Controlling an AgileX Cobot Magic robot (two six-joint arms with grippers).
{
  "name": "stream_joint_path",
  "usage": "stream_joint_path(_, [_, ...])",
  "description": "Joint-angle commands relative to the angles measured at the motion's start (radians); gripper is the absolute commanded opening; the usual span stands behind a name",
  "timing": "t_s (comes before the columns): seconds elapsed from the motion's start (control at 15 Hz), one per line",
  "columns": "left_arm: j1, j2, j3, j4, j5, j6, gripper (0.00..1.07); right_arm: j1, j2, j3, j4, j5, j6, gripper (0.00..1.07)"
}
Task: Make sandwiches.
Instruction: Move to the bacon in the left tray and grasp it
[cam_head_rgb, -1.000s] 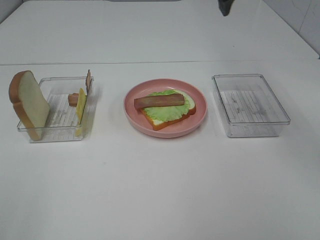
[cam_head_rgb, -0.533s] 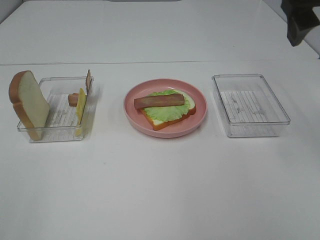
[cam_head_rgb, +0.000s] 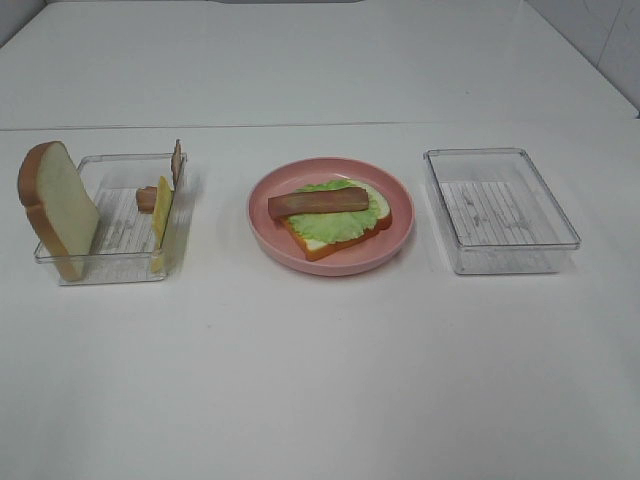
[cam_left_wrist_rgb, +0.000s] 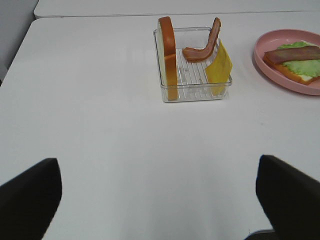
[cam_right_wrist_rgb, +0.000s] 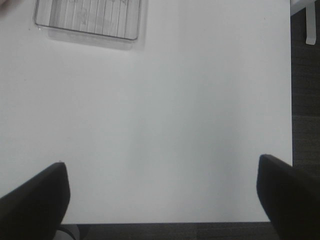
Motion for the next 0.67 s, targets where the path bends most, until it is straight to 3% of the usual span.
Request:
stream_joint_path(0.07, [0.001, -0.016, 0.002, -0.001, -0.004, -0.002, 1.01, -0.002, -0.105, 0.088, 0.002, -0.015, -0.01, 0.99])
stream_joint_path(0.33, [0.001, -0.016, 0.002, -0.001, -0.004, -0.002, 1.01, -0.002, -0.386, 0.286, 0.096, -0.062, -0.139, 0.99])
stream_joint_path(0.67, [0.001, -0.016, 0.002, -0.001, -0.004, -0.002, 1.01, -0.002, -0.543, 0.392, 0.185, -0.078, -0.148, 0.99])
